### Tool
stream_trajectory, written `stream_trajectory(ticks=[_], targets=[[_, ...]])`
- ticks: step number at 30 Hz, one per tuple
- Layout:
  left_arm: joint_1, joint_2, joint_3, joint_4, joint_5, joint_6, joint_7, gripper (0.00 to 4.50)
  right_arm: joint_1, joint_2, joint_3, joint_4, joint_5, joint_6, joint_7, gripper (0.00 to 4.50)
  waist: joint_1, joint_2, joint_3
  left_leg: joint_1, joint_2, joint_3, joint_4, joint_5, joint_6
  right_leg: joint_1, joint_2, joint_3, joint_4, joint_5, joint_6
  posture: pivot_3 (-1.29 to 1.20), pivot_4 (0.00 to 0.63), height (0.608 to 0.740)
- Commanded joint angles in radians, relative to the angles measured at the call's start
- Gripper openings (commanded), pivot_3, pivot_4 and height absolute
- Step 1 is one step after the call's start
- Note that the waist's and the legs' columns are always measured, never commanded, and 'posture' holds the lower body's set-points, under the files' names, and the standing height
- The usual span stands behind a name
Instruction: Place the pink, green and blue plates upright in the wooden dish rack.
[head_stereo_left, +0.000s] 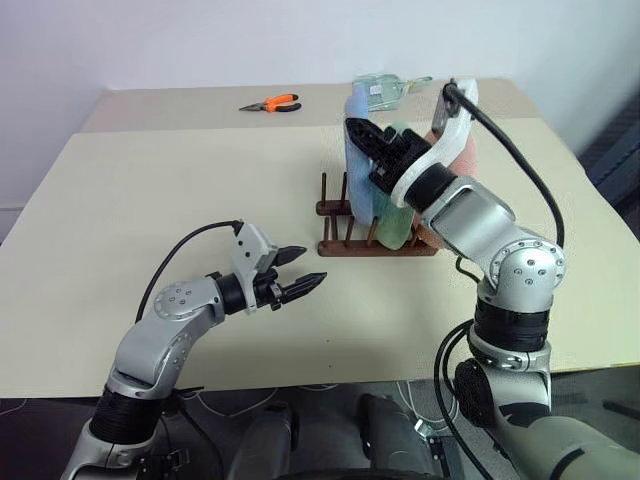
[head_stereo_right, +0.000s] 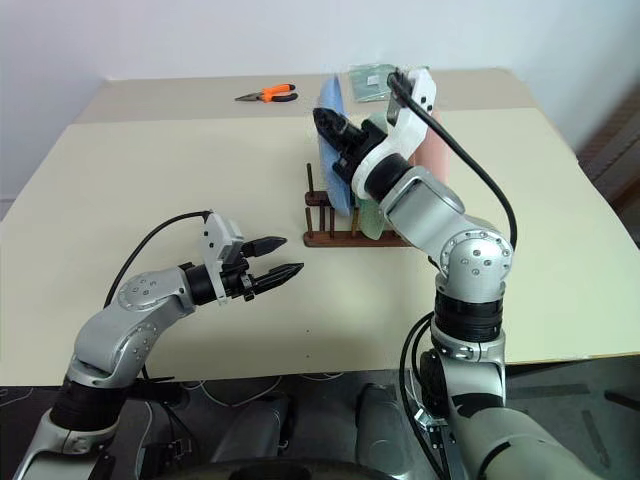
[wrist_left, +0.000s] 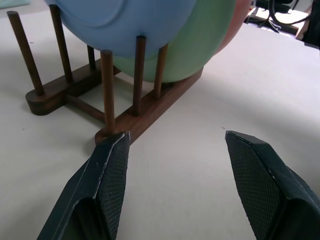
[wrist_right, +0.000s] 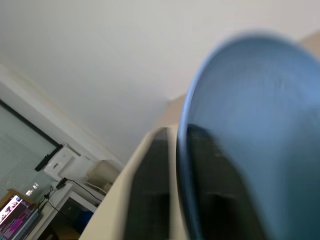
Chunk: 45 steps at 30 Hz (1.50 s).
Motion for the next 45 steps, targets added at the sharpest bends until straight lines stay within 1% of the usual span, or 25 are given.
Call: stream_trajectory(ticks=[1, 8, 15, 19, 22, 28, 35, 38, 40, 43, 44, 45], targets=[[-0.005, 0.002, 0.012, -0.025, -0.008, -0.008, 0.001, 3.12, -0.049, -0.016, -0.013, -0.061, 0.035, -0.006, -0.013, 0.03, 0.001, 0.000, 0.000, 0.000, 0.000, 0.000, 0.000, 0.000, 0.000, 0.000, 0.000, 0.000, 0.000, 0.000, 0.000, 0.00, 0.150, 0.740], [0.001, 0.003, 0.014, -0.031, -0.011, -0.005, 0.004, 3.12, -0.072, -0.038, -0.015, -0.070, 0.053, -0.010, -0.029, 0.03, 0.003, 0.000, 0.000, 0.000, 0.000, 0.000, 0.000, 0.000, 0.000, 0.000, 0.000, 0.000, -0.001, 0.000, 0.000, 0.00, 0.150, 0.740], [0.003, 0.008, 0.021, -0.031, -0.014, -0.003, 0.003, 3.12, -0.134, 0.044, -0.059, -0.060, 0.259, -0.119, -0.173, 0.03, 0.001, 0.000, 0.000, 0.000, 0.000, 0.000, -0.001, 0.000, 0.000, 0.000, 0.000, 0.000, -0.001, 0.000, 0.000, 0.00, 0.150, 0.740], [0.000, 0.012, 0.027, -0.027, -0.016, -0.003, 0.003, 3.12, -0.130, 0.062, -0.044, -0.056, 0.318, -0.159, -0.233, 0.03, 0.002, 0.000, 0.000, 0.000, 0.000, 0.000, -0.001, 0.000, 0.000, 0.000, 0.000, 0.000, -0.001, 0.000, 0.000, 0.00, 0.150, 0.740], [-0.002, 0.014, 0.028, -0.023, -0.016, -0.004, 0.002, 3.12, -0.101, 0.087, -0.026, -0.038, 0.351, -0.180, -0.268, 0.03, 0.001, 0.000, 0.000, 0.000, 0.000, 0.000, -0.001, 0.000, 0.000, 0.000, 0.000, 0.000, -0.001, 0.000, 0.000, 0.00, 0.150, 0.740], [-0.004, 0.014, 0.026, -0.026, -0.015, -0.001, 0.004, 3.12, -0.046, 0.093, 0.007, -0.017, 0.352, -0.189, -0.265, 0.03, 0.001, 0.001, 0.000, 0.000, 0.000, 0.000, -0.001, 0.000, 0.000, 0.000, 0.000, 0.000, -0.001, 0.000, 0.000, 0.00, 0.150, 0.740], [-0.002, 0.015, 0.025, -0.032, -0.014, 0.001, 0.008, 3.12, -0.035, 0.067, 0.022, 0.073, 0.257, -0.170, -0.194, 0.03, 0.000, 0.001, 0.000, 0.000, 0.000, 0.000, -0.001, 0.000, 0.000, 0.000, 0.000, 0.000, -0.001, 0.000, 0.000, 0.00, 0.150, 0.740], [-0.001, 0.014, 0.024, -0.035, -0.014, 0.002, 0.013, 3.12, -0.043, 0.050, 0.026, 0.092, 0.227, -0.151, -0.155, 0.94, 0.000, 0.001, 0.000, 0.000, 0.000, 0.000, -0.001, 0.000, 0.000, -0.001, 0.000, 0.000, -0.001, 0.000, 0.000, 0.00, 0.150, 0.740], [0.003, 0.015, 0.025, -0.042, -0.016, 0.004, 0.017, 3.12, -0.062, -0.004, 0.051, 0.070, 0.138, -0.123, -0.076, 1.86, 0.000, 0.001, 0.000, 0.000, 0.000, 0.000, -0.002, 0.000, 0.000, -0.001, 0.000, 0.000, -0.001, 0.000, 0.000, 0.00, 0.150, 0.740], [0.010, 0.017, 0.027, -0.052, -0.019, 0.008, 0.022, 3.12, -0.113, -0.138, 0.115, -0.025, -0.063, -0.106, 0.105, 3.42, 0.003, 0.001, 0.001, -0.001, 0.000, 0.001, -0.002, 0.000, 0.000, -0.001, 0.000, 0.000, -0.002, 0.000, 0.000, 0.00, 0.150, 0.740], [0.012, 0.018, 0.028, -0.055, -0.021, 0.009, 0.024, 3.12, -0.128, -0.190, 0.138, -0.058, -0.134, -0.111, 0.171, 3.84, 0.002, 0.001, 0.001, -0.001, 0.000, 0.001, -0.002, 0.000, 0.000, -0.001, 0.000, 0.000, -0.002, 0.000, 0.000, 0.00, 0.150, 0.740], [0.014, 0.019, 0.031, -0.058, -0.023, 0.011, 0.024, 3.12, -0.137, -0.262, 0.161, -0.101, -0.212, -0.121, 0.261, 3.84, 0.003, 0.001, 0.001, -0.001, 0.000, 0.001, -0.002, 0.000, 0.000, -0.001, 0.000, 0.000, -0.002, -0.001, 0.001, 0.00, 0.150, 0.740]])
